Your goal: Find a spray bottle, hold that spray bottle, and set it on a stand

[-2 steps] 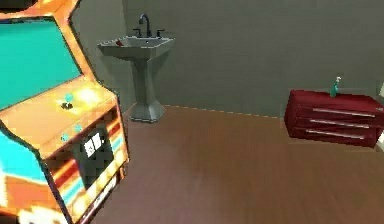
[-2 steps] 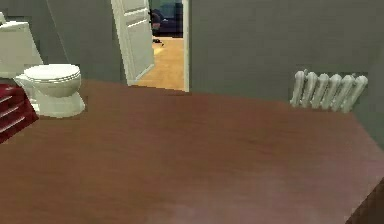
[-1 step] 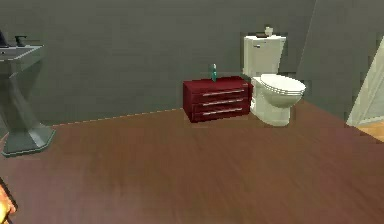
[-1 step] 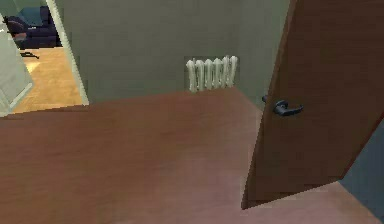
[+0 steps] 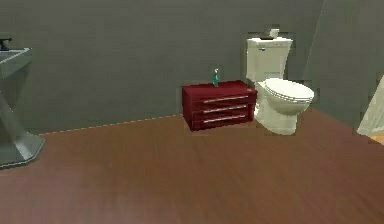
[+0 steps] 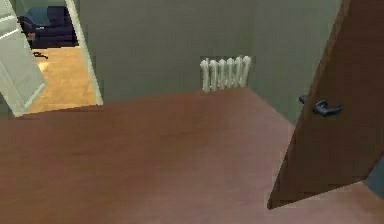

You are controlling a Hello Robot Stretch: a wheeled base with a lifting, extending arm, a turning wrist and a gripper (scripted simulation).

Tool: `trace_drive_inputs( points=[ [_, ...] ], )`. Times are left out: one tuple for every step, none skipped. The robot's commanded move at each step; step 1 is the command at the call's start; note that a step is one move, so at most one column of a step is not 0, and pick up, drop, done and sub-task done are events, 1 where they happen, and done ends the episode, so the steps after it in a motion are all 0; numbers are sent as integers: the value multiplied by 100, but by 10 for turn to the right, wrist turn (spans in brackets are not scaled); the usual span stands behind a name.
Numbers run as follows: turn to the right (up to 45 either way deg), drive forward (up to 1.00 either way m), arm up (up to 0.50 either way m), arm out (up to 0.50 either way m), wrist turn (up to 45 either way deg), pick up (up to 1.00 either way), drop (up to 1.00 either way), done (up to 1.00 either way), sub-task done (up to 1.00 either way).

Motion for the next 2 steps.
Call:
trace_drive_inputs(
  points=[
    [0,100,0,0,0,0,0,0,0],
    [0,65,0,0,0,0,0,0,0]
  ],
)
